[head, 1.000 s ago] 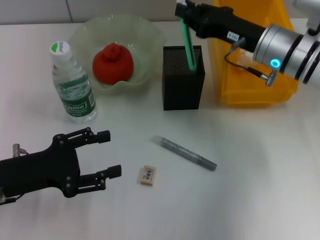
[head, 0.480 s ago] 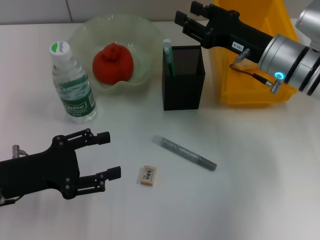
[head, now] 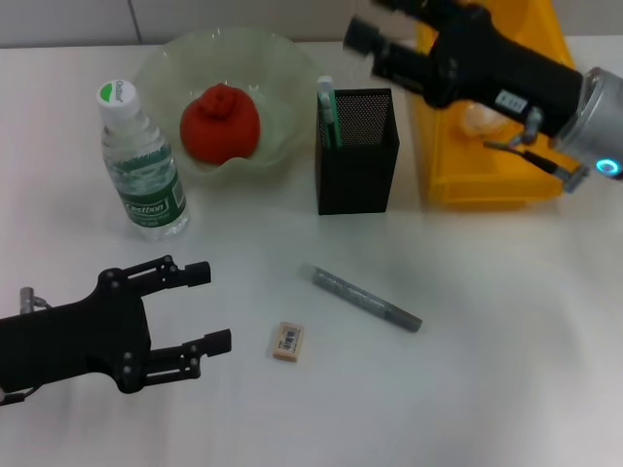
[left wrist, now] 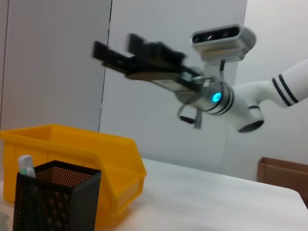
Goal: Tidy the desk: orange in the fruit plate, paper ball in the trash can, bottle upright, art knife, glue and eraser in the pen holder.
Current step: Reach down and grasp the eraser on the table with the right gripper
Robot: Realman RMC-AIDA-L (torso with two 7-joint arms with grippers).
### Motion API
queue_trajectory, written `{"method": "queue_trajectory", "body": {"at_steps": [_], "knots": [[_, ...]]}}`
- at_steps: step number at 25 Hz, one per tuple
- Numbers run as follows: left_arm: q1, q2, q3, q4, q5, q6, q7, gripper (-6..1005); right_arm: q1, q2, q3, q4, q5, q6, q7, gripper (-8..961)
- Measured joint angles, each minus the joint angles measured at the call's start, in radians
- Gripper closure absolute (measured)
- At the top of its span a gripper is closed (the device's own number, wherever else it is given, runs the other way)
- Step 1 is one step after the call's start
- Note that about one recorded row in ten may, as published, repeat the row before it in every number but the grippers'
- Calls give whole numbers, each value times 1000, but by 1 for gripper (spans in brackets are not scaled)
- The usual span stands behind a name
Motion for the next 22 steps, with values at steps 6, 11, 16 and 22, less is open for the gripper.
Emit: {"method": "queue_trajectory", "body": {"at_steps": [6,11,16,22], "knots": [[15,13,4,0,1,-25,3,216,10,-6,-168,-236,-379,-13,250,251],[16,14,4,0,1,-28,3,216,56,0,-193,-232,-503,1,289,252],[16,14,4,0,1,-28,1,216,92,4,-310,-213,-547,77,321,253],[19,14,1,0,0,-30,3,216,118,12,-495,-213,-542,199,371,255]]}}
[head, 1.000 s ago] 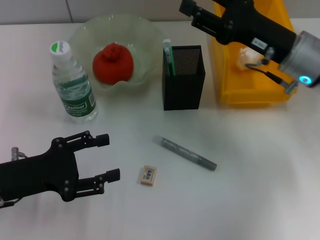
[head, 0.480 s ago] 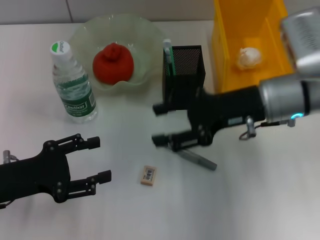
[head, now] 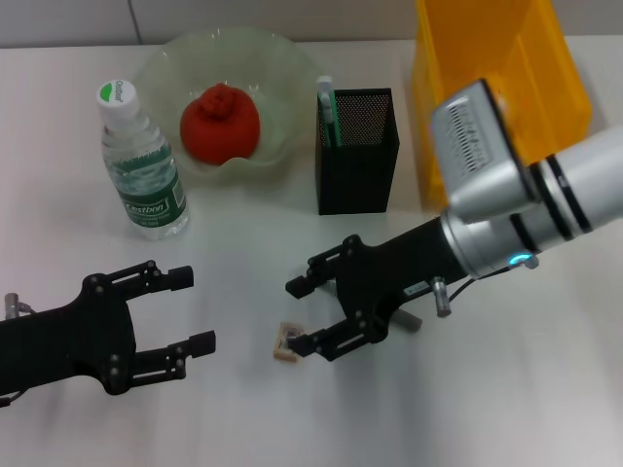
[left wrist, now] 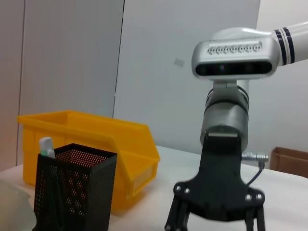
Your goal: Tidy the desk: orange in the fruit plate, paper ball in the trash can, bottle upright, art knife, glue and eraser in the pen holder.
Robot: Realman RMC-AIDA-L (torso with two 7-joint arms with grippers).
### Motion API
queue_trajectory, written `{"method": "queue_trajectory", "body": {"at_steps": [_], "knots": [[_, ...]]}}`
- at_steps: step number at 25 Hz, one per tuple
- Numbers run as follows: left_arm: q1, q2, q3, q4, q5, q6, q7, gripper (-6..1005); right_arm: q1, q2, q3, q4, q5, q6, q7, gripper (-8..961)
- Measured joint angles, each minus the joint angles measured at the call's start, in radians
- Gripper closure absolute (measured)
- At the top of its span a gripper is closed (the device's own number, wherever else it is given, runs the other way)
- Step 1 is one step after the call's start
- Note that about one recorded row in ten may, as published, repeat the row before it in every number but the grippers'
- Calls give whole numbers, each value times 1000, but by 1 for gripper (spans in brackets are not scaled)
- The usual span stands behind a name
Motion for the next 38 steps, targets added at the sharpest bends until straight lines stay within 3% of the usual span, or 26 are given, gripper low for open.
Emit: {"method": "queue_trajectory", "body": {"at_steps": [12,23,25,38], "knots": [[3,-3,-3,0,0,0,2,216,23,2,-247,-3,91,151,36,258],[3,-6,-3,0,0,1,2,216,26,2,-287,-5,91,204,52,260],[3,-6,-3,0,-2,0,1,216,27,2,-294,-5,92,209,52,326],[0,-6,-12,0,-8,-1,-7,216,22,2,-302,-20,101,221,47,515]]}}
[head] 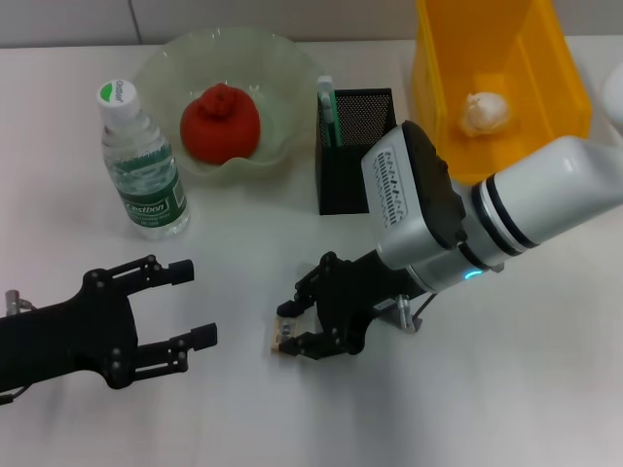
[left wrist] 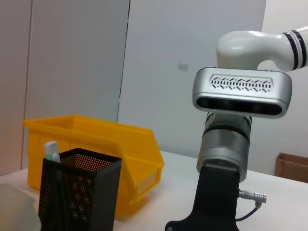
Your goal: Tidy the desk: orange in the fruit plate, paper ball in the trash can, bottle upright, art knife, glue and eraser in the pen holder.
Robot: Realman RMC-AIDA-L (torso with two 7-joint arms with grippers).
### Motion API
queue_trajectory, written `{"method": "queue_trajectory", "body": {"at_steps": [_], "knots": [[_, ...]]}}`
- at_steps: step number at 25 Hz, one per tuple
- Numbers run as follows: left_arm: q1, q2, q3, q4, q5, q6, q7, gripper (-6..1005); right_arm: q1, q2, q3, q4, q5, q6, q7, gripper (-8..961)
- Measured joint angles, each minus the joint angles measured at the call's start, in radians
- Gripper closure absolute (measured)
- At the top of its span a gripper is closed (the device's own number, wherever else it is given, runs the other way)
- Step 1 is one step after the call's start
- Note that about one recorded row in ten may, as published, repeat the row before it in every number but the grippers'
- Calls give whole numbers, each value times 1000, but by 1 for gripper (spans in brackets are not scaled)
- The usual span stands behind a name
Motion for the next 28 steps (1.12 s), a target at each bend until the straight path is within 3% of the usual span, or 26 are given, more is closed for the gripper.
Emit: {"method": "queue_trajectory", "body": {"at_steps": [6,7,11,12,13,17,22,28], "knots": [[1,2,-8,0,0,0,-1,216,-23,-9,72,-6,48,-42,-7,560],[1,2,-12,0,0,1,-1,216,-40,-11,153,-9,50,-86,-22,560],[1,4,-18,0,0,3,-2,216,-76,-12,267,-18,51,-140,-54,568],[1,5,-21,0,0,5,-2,216,-107,-12,353,-28,54,-180,-84,572],[1,5,-21,0,0,5,-2,216,-107,-12,353,-28,54,-180,-84,575],[-1,5,-25,0,0,7,-2,216,-190,-10,566,-28,133,-306,-203,583],[-4,6,-26,0,0,8,-11,216,-254,-11,692,-12,231,-305,-271,586],[-6,6,-26,5,0,9,-12,216,-257,-12,734,3,236,-236,-274,589]]}}
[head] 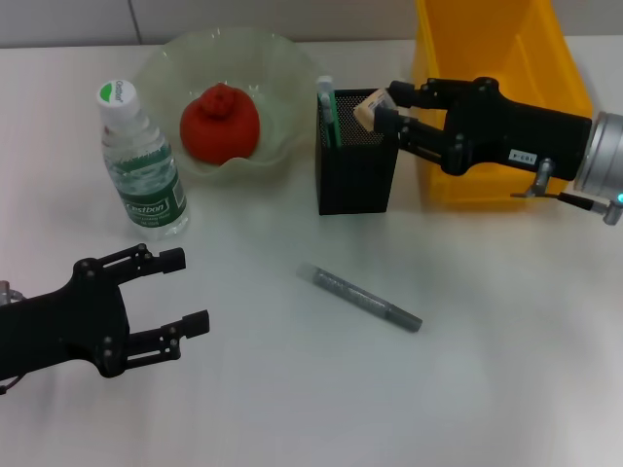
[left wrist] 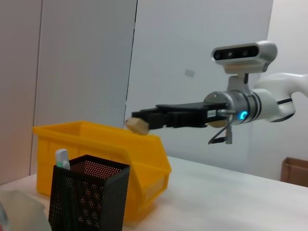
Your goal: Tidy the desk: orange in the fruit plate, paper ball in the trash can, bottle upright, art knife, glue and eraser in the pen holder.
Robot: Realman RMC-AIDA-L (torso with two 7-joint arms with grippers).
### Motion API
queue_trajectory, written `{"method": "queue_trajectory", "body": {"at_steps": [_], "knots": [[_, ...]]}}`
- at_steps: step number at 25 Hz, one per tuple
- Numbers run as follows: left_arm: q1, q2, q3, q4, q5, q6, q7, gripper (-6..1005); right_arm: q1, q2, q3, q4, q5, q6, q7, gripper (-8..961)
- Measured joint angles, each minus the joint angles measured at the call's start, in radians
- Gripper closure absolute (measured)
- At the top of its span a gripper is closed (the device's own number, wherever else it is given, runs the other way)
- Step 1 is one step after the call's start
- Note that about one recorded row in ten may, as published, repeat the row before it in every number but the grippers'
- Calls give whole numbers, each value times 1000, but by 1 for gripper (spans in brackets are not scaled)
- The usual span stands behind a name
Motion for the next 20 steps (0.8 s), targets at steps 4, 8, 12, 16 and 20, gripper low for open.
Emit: {"method": "queue_trajectory", "body": {"at_steps": [4,8,12,16,20], "knots": [[0,-1,0,-3,0,0,0,216,15,0,-23,2,-17,100,4,593],[1,-1,0,-4,0,1,0,216,25,0,-42,6,-20,128,5,596],[5,0,0,-2,0,2,0,216,28,0,-47,5,-20,134,6,600],[7,0,0,-3,0,4,0,216,28,1,-47,5,-18,159,8,543],[8,0,0,-3,0,7,0,216,28,1,-41,-4,-13,122,29,308]]}}
